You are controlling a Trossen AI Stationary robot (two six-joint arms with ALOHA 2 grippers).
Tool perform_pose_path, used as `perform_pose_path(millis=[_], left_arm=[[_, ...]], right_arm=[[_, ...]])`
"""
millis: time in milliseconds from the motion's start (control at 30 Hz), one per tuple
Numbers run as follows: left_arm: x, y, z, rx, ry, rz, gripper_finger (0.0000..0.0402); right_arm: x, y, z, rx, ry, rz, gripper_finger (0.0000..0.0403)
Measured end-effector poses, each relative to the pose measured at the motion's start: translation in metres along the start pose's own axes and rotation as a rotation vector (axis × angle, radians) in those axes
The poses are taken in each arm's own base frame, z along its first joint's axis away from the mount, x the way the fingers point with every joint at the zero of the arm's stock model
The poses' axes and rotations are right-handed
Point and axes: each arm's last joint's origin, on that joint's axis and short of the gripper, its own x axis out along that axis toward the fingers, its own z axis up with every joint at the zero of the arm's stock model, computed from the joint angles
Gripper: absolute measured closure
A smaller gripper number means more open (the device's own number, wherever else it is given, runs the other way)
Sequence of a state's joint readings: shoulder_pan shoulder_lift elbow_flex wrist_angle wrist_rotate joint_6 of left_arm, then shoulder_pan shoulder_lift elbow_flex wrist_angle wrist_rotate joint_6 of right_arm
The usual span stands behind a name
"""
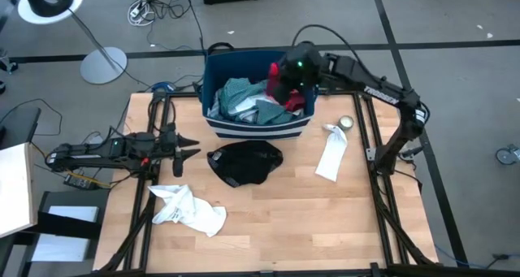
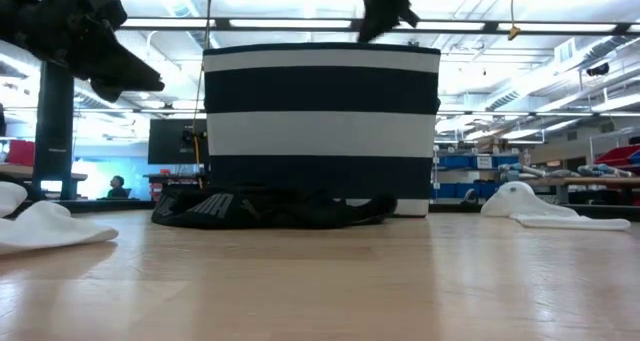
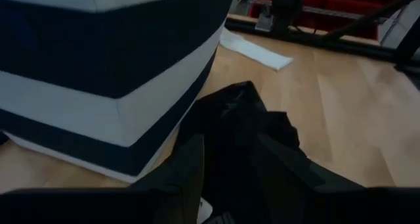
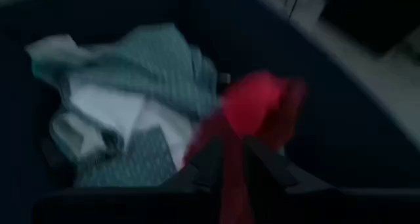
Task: Sort clothes
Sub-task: Put the red sock into the blue laundry bin, then put the black boxer into the blue laundry bin
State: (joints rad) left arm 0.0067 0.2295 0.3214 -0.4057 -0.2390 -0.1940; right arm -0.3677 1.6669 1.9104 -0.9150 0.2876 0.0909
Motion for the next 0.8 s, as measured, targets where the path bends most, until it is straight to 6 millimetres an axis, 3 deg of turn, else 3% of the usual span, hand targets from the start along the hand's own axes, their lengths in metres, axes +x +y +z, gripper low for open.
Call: perform_pose_path(millis=[100,200,333,433,600,800], left_arm=[[0.0,0.0,-0.002,-0.001,0.021,0.006,0.0259],[0.0,0.001,-0.003,-0.01,0.026,0.013,0.0259],[0.0,0.001,-0.002,-0.01,0.023,0.016,0.0259],[0.0,0.001,-0.002,-0.01,0.023,0.017,0.0259],[0.0,0.001,-0.002,-0.01,0.02,0.019,0.0259],[0.0,0.001,0.0,-0.015,0.001,0.016,0.0259]], right_arm=[[0.001,-0.016,-0.005,0.054,0.067,0.034,0.0321],[-0.013,-0.028,-0.005,0.102,0.066,0.054,0.029],[-0.035,-0.023,-0.006,0.134,0.061,0.204,0.0263],[-0.047,0.0,-0.009,0.085,0.076,0.341,0.0256],[-0.054,0.057,-0.021,-0.051,0.085,0.406,0.0262],[-0.024,0.127,-0.05,-0.157,0.097,0.43,0.027]])
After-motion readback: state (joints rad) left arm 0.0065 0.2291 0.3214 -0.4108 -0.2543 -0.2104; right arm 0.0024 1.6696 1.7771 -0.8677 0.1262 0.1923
